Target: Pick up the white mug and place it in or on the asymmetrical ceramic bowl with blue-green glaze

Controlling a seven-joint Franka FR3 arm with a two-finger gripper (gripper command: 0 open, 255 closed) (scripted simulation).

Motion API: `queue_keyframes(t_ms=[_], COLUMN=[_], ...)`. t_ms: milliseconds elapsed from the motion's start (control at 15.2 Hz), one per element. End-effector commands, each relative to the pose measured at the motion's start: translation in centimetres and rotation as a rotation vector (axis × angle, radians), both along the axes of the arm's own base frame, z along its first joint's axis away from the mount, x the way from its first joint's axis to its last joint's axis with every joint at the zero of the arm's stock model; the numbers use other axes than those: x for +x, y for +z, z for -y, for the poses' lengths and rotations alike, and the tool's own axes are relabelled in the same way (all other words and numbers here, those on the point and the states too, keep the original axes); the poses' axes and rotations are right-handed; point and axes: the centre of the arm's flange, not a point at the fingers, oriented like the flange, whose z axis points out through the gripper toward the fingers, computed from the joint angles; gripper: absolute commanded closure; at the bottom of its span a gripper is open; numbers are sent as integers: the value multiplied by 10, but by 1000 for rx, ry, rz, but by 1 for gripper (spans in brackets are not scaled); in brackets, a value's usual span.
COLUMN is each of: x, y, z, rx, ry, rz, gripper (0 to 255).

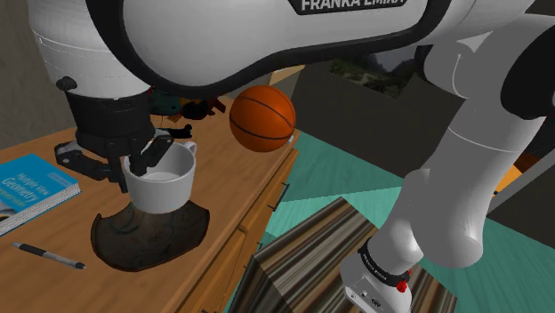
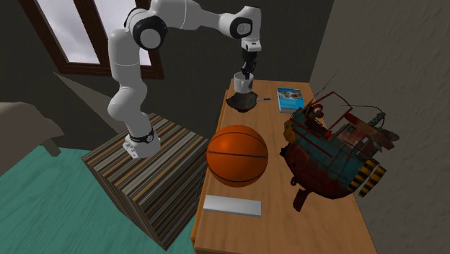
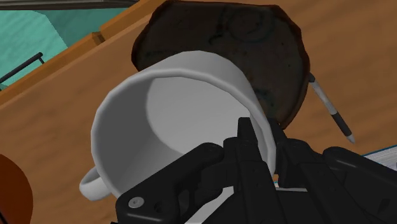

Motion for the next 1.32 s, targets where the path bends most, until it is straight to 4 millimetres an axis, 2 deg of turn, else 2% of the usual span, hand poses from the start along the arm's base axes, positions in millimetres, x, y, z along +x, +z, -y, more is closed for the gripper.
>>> queue_keyframes(t_ms=[0,660,1188,1254], x=[-1,-1,-1,-1], y=[-11,-64,-64,-64], z=[-1,-1,-1,-1], rx=[0,0,0,0], ry=[0,0,0,0], rz=[0,0,0,0], gripper=[255,255,255,0])
